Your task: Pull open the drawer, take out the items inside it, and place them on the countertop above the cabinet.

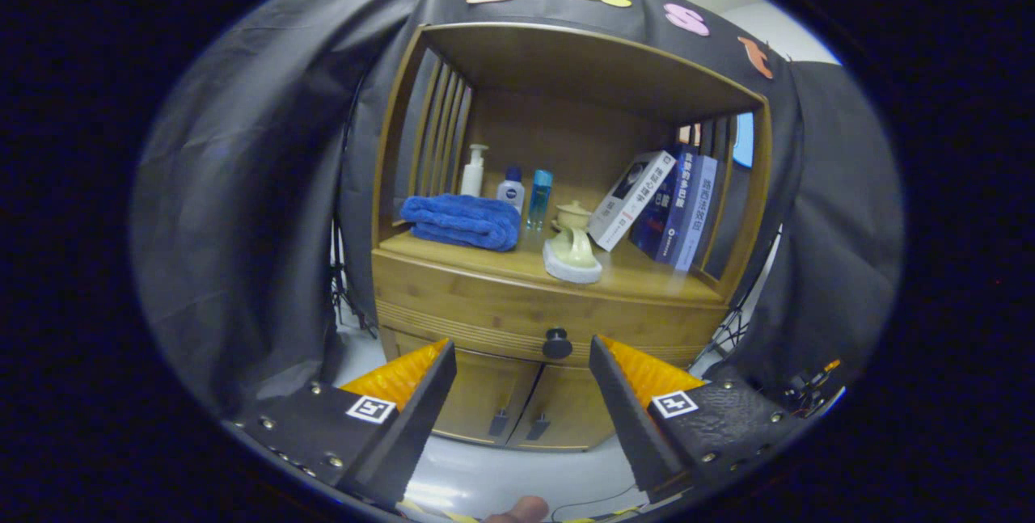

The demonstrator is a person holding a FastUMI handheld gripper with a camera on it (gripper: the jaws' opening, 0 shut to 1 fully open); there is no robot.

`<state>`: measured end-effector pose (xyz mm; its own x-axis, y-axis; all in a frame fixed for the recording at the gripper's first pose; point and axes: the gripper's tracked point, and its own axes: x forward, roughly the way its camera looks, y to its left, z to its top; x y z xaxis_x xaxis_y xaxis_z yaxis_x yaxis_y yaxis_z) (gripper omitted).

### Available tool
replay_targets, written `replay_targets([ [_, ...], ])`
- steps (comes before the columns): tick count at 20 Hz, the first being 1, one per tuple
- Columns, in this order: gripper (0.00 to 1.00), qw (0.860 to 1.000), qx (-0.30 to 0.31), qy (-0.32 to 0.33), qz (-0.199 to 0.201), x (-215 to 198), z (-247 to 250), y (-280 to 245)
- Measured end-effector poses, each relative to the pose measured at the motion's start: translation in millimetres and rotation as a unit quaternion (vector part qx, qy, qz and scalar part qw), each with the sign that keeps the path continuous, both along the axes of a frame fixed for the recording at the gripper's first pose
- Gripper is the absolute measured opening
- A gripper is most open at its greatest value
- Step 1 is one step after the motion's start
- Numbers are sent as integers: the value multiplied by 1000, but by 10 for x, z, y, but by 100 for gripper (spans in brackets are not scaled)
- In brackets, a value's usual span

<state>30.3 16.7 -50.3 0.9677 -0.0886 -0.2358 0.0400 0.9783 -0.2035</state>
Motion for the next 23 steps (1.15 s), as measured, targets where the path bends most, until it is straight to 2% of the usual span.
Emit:
replay_targets([
  [4,99,1000,6,-17,5,-162,349,141],
  [12,99,989,60,-136,-1,-580,1219,149],
  [16,99,988,51,-144,-28,-731,1263,-2],
  [23,99,990,58,-130,-24,-676,1087,19],
])
